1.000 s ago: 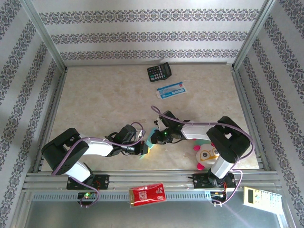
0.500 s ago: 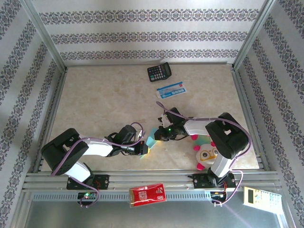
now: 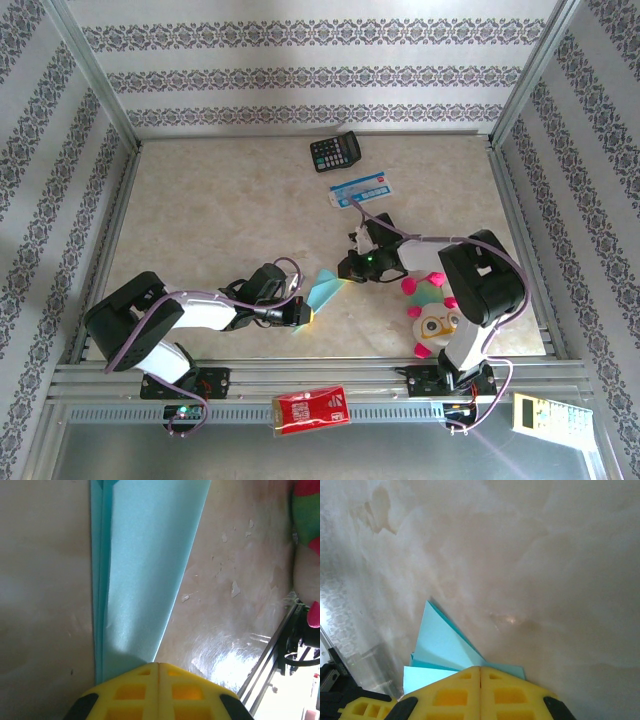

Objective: Fold a paper plane with a square sheet of paper (pick it up from the middle)
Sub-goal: Perform the fifth fold on the wing at the bottom-center of the table, then turn over the paper plane at the center of the table.

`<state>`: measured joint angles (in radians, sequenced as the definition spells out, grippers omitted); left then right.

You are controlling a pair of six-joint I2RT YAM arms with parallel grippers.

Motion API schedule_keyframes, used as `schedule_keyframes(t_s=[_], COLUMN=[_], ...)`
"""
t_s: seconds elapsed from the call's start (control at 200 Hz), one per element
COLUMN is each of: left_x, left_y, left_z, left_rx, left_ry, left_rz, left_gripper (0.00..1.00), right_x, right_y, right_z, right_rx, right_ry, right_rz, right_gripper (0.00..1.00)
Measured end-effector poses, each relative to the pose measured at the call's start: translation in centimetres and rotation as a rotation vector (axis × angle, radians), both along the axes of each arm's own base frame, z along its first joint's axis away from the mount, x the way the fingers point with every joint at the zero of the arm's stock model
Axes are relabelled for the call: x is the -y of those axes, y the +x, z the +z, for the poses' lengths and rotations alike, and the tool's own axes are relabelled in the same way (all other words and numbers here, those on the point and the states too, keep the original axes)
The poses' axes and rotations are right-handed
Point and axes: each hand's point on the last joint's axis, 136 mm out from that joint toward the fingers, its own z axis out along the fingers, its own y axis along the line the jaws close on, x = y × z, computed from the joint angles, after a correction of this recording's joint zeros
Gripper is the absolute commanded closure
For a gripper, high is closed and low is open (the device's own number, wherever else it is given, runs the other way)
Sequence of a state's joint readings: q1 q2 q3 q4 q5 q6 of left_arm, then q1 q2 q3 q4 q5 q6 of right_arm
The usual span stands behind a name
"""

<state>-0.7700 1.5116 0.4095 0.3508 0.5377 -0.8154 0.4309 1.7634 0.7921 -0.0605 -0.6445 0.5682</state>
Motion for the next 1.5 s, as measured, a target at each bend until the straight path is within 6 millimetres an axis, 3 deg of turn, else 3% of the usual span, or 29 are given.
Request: schedule_keyframes(t_s=[0.41,0.535,0.615,0.684,0.769,0.879,0.969,1.109,1.249,1.389,1.499], left_x=[-0.3,-0.2,0.0,0.4,0.5,-1.7,-4.7,-7.8,-9.0,-9.3,-9.3], left_y=[-0.2,-0.1,0.1,0.5,1.4,3.8,5.8,6.7,6.6,6.3,6.0], left_z=[0.1,0.2,0.7,2.0,4.7,7.8,8.5,6.7,5.7,5.1,4.7], left_rx=[-0.015,-0.031,-0.04,-0.02,0.037,0.117,0.144,0.08,0.049,0.035,0.02], left_ry=[0.022,0.029,0.022,-0.001,-0.049,-0.077,-0.05,0.028,0.059,0.066,0.07], left_rz=[0.005,0.01,0.018,0.02,0.033,0.126,0.237,0.332,0.358,0.359,0.354], left_gripper=[0.99,0.87,0.78,0.68,0.64,0.55,0.54,0.53,0.52,0.52,0.52], right_x=[3.6,3.7,3.1,2.4,1.5,0.5,-0.2,-1.5,-3.3,-5.1,-5.4], right_y=[2.9,3.3,2.4,1.2,-0.6,-2.6,-3.7,-5.0,-5.8,-5.9,-5.6], right_z=[0.8,3.5,5.4,6.4,7.1,7.0,6.4,5.3,3.5,2.8,2.7], right_rx=[0.036,0.127,0.193,0.237,0.274,0.299,0.303,0.303,0.282,0.279,0.283], right_ry=[-0.052,-0.059,-0.07,-0.095,-0.133,-0.203,-0.261,-0.329,-0.389,-0.414,-0.439], right_rz=[-0.115,-0.124,-0.102,-0.075,-0.047,-0.028,-0.037,-0.065,-0.08,-0.102,-0.138], right_gripper=[0.93,0.9,0.87,0.83,0.76,0.66,0.56,0.35,0.2,0.15,0.15])
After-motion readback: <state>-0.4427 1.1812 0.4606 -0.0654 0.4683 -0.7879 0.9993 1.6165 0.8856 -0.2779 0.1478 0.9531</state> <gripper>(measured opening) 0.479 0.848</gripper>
